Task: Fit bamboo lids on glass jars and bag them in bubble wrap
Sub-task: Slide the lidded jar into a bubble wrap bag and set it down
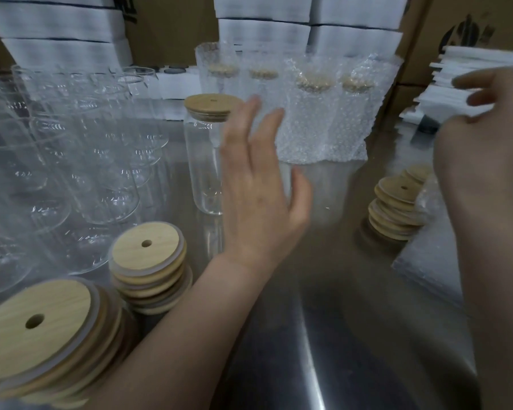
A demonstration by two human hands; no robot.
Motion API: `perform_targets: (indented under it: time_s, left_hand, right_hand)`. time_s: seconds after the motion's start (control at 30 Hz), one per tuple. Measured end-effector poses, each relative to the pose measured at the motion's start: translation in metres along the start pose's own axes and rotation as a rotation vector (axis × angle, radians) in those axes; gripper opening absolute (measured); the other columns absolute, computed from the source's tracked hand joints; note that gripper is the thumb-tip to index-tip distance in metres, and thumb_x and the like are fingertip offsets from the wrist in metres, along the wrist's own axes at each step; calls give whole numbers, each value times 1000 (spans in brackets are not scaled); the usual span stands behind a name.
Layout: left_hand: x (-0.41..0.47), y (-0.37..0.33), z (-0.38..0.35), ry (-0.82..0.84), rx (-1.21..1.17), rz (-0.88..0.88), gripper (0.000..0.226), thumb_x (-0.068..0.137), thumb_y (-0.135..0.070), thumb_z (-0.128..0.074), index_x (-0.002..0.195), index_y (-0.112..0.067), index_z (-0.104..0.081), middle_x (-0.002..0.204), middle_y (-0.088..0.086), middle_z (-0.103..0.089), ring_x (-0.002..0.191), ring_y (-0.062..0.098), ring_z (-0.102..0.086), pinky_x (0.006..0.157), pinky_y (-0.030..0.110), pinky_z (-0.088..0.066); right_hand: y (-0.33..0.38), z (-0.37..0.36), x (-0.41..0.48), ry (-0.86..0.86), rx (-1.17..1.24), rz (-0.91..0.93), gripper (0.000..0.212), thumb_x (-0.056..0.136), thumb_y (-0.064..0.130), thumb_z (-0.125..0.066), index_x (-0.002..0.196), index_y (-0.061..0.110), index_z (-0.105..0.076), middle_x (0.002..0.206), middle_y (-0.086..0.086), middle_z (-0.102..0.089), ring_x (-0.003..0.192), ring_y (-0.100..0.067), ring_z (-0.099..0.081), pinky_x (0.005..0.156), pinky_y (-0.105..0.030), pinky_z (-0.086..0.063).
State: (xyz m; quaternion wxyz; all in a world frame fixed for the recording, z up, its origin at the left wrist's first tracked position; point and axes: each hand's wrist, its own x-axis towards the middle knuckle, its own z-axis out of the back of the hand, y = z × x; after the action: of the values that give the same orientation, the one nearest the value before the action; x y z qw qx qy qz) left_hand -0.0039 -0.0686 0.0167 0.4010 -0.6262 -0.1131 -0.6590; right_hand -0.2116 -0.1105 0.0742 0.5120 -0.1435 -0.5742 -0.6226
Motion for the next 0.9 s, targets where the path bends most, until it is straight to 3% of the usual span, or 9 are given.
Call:
perform_targets:
  time_s: [0.07,0.13,0.2,0.27,0.33,0.4,0.57,0.73,0.9]
  left_hand:
    - [-6,-4,-3,164,-153,44,47,86,-15,-57,129,5,-51,130,19,-54,128,33,-48,110,39,-36]
    - [-12,-8,-6,387,-302,214,55,87,-36,-58,135,-8,-50,127,5,-59,124,18,-53,106,28,-38]
    - [-17,-7,-9,587,-420,388,69,78,-57,-59,137,-23,-49,124,-6,-62,121,5,-53,100,20,-41]
    - [-20,-4,-13,682,-497,488,77,66,-66,-61,134,-31,-51,116,-13,-65,112,-1,-57,94,19,-45]
    - [-20,-3,-16,672,-560,563,69,64,-59,-73,126,-36,-55,103,-15,-68,97,3,-63,86,22,-50]
    - [-19,-3,-19,637,-669,634,52,69,-38,-77,117,-34,-58,92,-11,-70,81,9,-63,77,23,-49]
    - [-15,-4,-18,574,-849,769,25,89,2,-65,98,-22,-63,84,8,-68,66,14,-59,62,20,-50]
    - [-12,1,-19,399,-859,907,18,92,5,-59,89,-12,-67,66,-1,-66,52,10,-58,55,22,-52]
    - [-9,12,-16,201,-851,990,11,92,-6,-64,81,-4,-61,56,-1,-64,46,7,-58,50,22,-52]
  right_hand:
    - [19,-1,-10,-31,74,96,50,69,0,-41,109,15,-66,115,-14,-60,96,-14,-58,75,-16,-39]
    - [30,-4,-19,-8,187,148,45,70,-2,-43,105,9,-68,110,-17,-61,84,0,-53,74,-14,-41]
    - [36,-8,-27,28,271,166,40,73,-4,-46,103,7,-69,106,-18,-62,79,3,-50,74,-14,-42]
    - [40,-12,-34,69,332,174,34,77,-5,-49,103,6,-68,105,-17,-63,81,2,-52,74,-15,-44]
    - [44,-16,-39,88,405,170,30,79,-6,-52,101,8,-67,104,-17,-63,83,-3,-55,74,-18,-47]
    - [46,-19,-42,95,473,142,29,80,-6,-54,97,14,-65,101,-14,-63,84,-5,-57,72,-22,-51]
    - [49,-30,-53,136,563,80,27,81,-8,-58,91,16,-64,100,-17,-62,82,-13,-61,67,-21,-55]
    - [49,-38,-63,276,646,-11,27,86,-6,-58,95,19,-63,105,-11,-62,89,-14,-61,79,-39,-59]
    - [48,-36,-68,438,485,119,24,85,4,-56,100,20,-66,97,-1,-65,78,-9,-57,71,-22,-46]
